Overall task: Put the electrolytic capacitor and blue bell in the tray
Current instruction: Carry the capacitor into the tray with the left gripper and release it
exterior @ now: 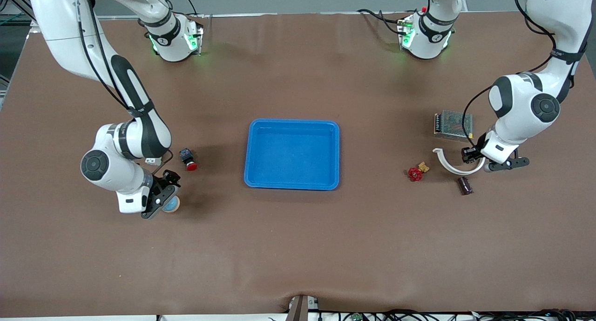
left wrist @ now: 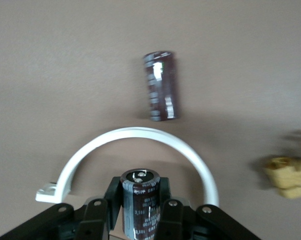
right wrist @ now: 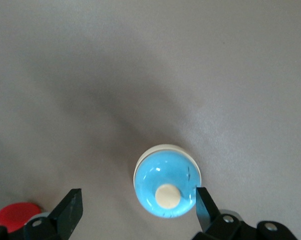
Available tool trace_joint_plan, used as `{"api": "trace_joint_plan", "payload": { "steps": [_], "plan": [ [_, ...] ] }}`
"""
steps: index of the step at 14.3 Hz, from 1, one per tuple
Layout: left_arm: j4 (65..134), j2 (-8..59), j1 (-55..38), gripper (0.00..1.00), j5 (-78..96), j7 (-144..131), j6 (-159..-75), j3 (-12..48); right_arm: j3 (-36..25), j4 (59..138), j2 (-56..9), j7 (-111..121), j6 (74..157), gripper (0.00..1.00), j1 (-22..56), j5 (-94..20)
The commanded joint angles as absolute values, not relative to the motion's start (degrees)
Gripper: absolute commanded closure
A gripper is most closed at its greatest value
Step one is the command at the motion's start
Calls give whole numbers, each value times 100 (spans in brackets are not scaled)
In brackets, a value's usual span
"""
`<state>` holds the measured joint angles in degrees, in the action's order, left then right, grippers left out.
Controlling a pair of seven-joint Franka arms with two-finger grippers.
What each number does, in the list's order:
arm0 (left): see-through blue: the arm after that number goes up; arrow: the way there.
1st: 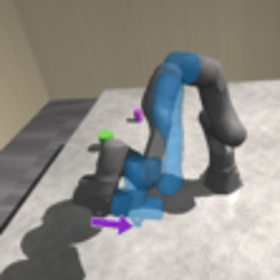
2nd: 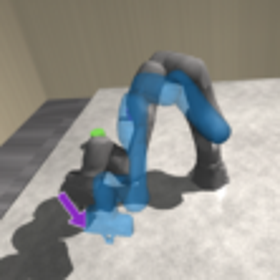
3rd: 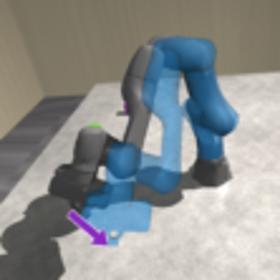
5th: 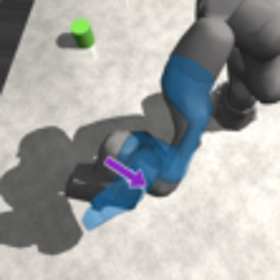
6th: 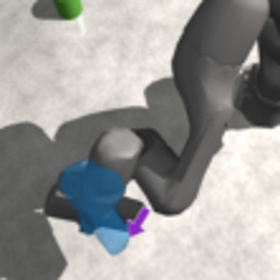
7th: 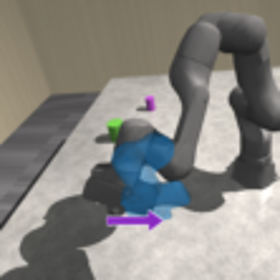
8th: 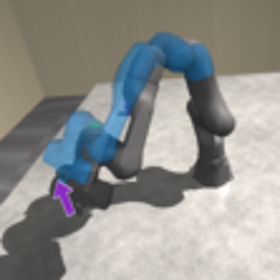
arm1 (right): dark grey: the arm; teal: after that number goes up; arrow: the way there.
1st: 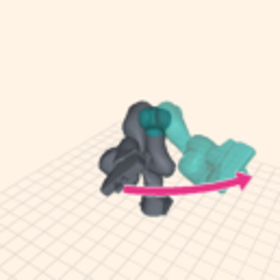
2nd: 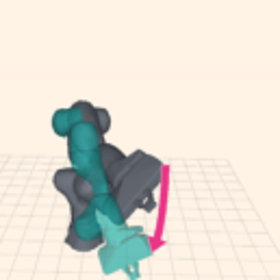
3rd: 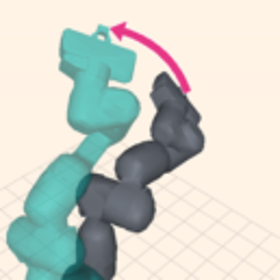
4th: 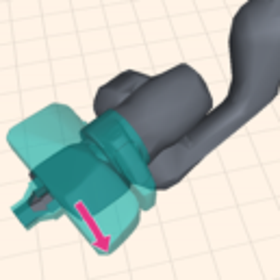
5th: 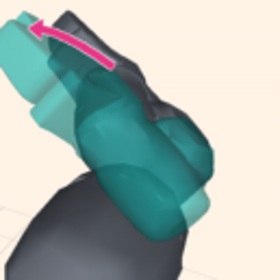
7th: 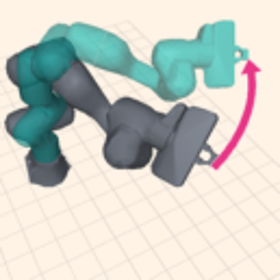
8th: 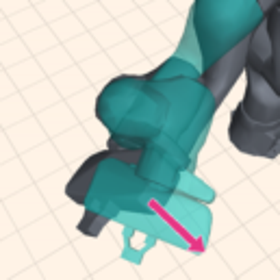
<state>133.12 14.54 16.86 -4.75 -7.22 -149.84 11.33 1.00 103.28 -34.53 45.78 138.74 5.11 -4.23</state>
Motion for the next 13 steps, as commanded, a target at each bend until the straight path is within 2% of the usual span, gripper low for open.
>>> {"api": "trace_joint_plan", "payload": {
  "steps": [1, 4, 7, 13],
  "plan": [
    [13158, 1134, 1688, 100, -554, -1272, -14416, 1528, 123, 10091, -3630, 4728, 13878, 0, 492, -475],
    [12772, 1055, 1688, 100, -554, -2264, -13722, 2230, 123, 9941, -3779, 5254, 13939, 0, 422, -527],
    [12481, 1177, 1635, 100, -554, -3451, -13439, 2864, 123, 9923, -3823, 5378, 13948, 0, 413, -527],
    [11735, 1879, 451, 100, -554, -5620, -13438, 2927, 123, 9967, -3893, 5589, 14255, 0, 404, -527]
  ]
}}
